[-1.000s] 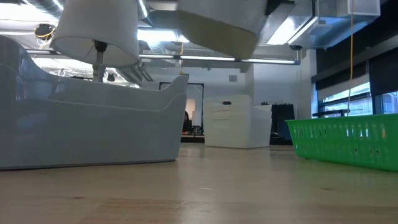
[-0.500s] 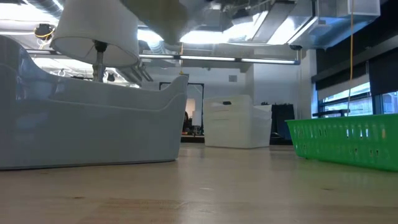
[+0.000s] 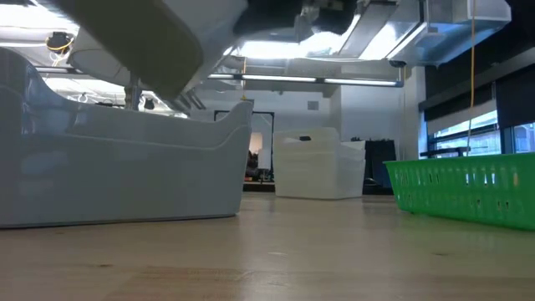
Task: Stack baskets by color
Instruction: Stack the top gray bin on the gray bins
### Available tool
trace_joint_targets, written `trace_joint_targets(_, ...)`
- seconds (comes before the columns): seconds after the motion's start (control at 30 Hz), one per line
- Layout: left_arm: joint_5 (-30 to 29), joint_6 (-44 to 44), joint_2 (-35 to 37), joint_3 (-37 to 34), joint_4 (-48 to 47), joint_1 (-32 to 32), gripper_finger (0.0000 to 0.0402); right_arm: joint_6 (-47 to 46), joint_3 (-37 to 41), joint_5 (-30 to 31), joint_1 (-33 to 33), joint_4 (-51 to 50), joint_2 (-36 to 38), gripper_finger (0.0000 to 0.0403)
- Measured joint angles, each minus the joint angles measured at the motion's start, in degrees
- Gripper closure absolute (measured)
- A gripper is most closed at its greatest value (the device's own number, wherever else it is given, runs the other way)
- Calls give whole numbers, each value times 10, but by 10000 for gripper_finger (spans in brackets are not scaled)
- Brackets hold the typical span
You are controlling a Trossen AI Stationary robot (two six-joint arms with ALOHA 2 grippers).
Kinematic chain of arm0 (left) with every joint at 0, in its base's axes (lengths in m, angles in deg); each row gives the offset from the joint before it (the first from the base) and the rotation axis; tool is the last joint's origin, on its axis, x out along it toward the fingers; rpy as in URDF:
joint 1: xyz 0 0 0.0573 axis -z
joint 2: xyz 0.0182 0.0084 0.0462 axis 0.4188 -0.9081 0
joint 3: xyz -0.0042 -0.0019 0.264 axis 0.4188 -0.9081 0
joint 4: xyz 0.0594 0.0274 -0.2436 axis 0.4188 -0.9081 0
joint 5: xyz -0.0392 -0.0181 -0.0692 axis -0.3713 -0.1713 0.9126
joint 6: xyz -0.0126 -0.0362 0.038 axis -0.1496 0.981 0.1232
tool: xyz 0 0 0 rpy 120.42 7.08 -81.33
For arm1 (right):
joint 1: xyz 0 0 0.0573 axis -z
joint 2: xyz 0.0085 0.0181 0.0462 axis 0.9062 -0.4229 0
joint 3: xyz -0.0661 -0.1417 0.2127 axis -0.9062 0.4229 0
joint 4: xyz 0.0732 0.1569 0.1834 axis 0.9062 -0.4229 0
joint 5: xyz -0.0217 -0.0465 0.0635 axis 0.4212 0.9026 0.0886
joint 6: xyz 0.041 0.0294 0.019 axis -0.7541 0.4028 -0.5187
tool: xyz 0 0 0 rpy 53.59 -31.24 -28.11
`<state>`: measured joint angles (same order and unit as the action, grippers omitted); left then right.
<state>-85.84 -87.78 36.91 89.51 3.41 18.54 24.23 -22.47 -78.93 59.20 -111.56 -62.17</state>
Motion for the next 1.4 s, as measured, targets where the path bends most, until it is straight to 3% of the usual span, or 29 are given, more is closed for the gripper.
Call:
trace_joint_targets(0.43,11,0,0,0,-1,0,344,52,0,1,37,-85,-54,403)
trace_joint_targets(1.1,11,0,0,0,-1,0,344,150,-25,182,44,-235,-43,403)
trace_joint_targets(1.4,8,1,0,0,-1,0,344,148,-22,183,45,-232,-43,392)
